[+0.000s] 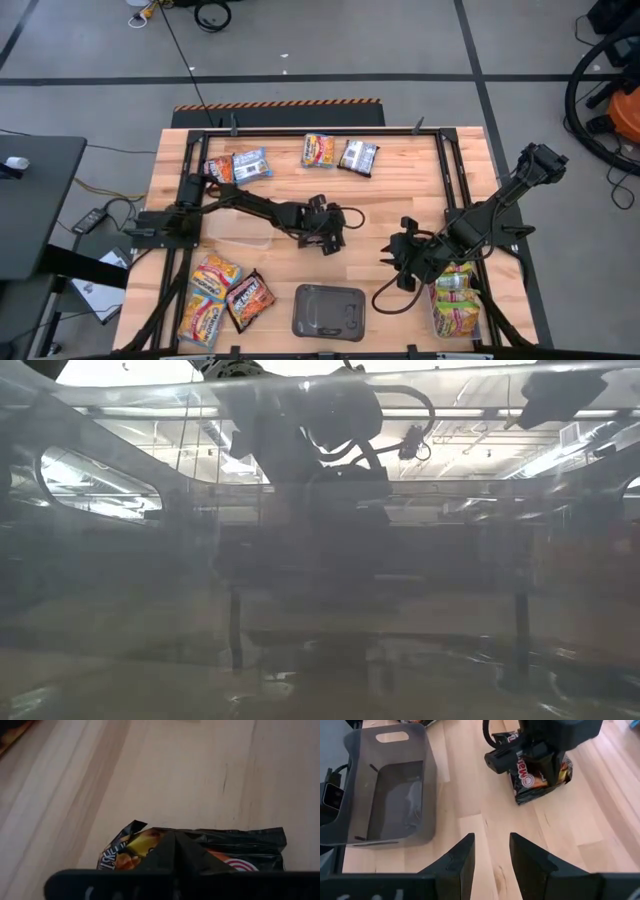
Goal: Sort Maruchan noodles
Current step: Put the black noodle pack into the black bin
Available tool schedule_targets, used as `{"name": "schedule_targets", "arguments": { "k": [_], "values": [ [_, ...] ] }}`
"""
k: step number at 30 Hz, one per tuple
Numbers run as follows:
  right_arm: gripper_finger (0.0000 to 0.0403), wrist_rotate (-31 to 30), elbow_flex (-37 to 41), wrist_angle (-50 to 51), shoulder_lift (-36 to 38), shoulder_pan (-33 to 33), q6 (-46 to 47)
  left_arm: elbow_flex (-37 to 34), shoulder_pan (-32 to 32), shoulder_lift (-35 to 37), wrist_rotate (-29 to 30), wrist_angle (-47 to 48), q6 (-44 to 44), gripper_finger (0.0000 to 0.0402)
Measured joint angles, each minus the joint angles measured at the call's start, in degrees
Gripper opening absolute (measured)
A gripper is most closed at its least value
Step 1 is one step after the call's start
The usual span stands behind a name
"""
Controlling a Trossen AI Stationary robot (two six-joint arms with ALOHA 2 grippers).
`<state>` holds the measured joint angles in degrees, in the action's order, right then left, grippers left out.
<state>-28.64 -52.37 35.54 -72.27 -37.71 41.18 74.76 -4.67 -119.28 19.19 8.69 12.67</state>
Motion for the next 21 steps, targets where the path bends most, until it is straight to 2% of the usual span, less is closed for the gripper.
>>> {"name": "schedule_targets", "arguments": {
  "k": [12,21],
  "values": [
    [0.0128,1.7,0.43,0.13,0.0,-0.02,-0.21,2.38,-0.45,9.17,-5.62,5.36,-3.0,0.0003],
    [0.0128,1.4,0.43,0.26,0.0,-0.02,-2.79,2.56,-3.0,17.34,-5.6,6.2,-3.32,0.0001]
  ]
}}
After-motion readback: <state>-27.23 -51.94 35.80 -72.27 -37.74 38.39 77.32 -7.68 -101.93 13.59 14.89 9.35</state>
